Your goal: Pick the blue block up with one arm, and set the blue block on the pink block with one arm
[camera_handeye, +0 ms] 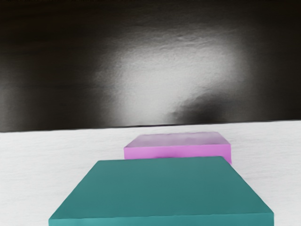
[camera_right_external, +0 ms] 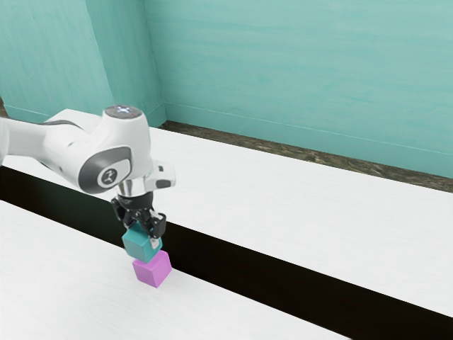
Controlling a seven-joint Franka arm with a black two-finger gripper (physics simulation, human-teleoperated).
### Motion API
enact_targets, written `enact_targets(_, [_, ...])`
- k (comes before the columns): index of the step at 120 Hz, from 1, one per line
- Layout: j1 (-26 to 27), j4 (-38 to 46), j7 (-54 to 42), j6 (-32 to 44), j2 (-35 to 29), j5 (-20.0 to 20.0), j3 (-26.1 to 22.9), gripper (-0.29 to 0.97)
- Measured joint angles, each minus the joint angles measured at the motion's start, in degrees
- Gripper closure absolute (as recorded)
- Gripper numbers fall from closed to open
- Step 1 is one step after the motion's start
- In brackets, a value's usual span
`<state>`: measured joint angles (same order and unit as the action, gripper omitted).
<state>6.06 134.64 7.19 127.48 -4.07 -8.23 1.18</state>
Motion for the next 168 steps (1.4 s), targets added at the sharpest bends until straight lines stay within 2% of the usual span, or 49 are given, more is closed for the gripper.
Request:
enact_targets(156, [0.07, 1.88, 1.62, 3.49, 0.93, 0.21, -0.85, 0.40])
enact_targets(161, [0.07, 1.88, 1.67, 3.57, 1.01, 0.21, -0.85, 0.39])
enact_targets(168, [0.08, 1.88, 1.57, 3.63, 1.07, 0.27, -0.85, 0.29])
